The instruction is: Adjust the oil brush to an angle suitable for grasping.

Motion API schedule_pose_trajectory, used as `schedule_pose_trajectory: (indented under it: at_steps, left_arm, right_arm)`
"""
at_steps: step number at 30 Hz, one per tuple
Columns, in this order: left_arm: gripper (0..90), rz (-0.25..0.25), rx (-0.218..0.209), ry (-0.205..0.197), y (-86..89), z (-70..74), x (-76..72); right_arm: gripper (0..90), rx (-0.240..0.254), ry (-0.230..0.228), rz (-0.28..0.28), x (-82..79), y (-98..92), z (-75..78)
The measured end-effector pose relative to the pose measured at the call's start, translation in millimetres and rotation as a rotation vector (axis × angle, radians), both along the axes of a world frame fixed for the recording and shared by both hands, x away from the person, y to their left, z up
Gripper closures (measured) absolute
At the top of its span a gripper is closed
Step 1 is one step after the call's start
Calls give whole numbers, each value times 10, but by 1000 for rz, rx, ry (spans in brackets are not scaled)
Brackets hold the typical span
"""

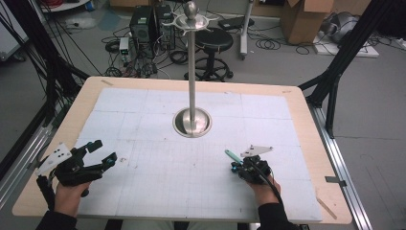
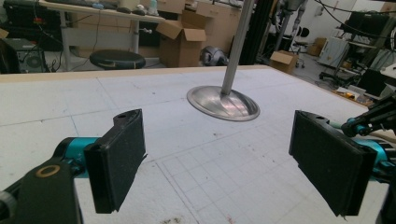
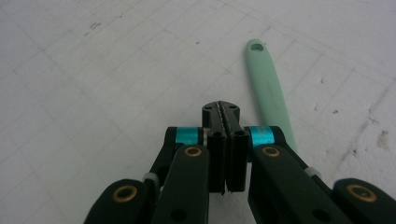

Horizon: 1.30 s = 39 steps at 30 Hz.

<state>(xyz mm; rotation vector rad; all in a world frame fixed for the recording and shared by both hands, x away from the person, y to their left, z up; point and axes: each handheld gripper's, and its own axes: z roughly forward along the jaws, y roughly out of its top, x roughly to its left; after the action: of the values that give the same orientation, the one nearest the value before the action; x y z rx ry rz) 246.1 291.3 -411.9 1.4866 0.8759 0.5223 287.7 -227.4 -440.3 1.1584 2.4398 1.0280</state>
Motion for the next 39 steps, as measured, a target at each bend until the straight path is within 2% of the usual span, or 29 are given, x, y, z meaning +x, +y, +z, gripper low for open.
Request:
schedule_pose_trajectory:
  at_steps: [17, 22, 24, 29, 30, 31, 34, 39]
  left_arm:
    - [188, 1, 2, 3, -4, -3, 2]
    - [188, 0, -3, 2, -7, -2, 0]
    - [188, -2, 0, 1, -3, -1, 0]
    - [189, -4, -6, 2, -6, 0, -1]
    - [189, -4, -6, 2, -6, 0, -1]
    - [189, -3, -10, 2, -2, 4, -4]
    - [189, -4, -20, 2, -2, 10, -8]
    - [188, -2, -36, -3, 8, 23, -15]
  right_arm:
    - [894, -42, -29, -94, 92, -181, 9]
    - [894, -38, -32, -121, 102, -217, 12]
    - [893, -22, -42, -129, 66, -240, 40]
    - [888, 46, -111, -155, -103, -387, 212]
    - [888, 46, -111, -155, -103, -387, 212]
    - [801, 82, -142, -180, -208, -474, 283]
    - [727, 121, -179, -195, -346, -565, 357]
    - [483, 188, -266, -201, -571, -662, 447]
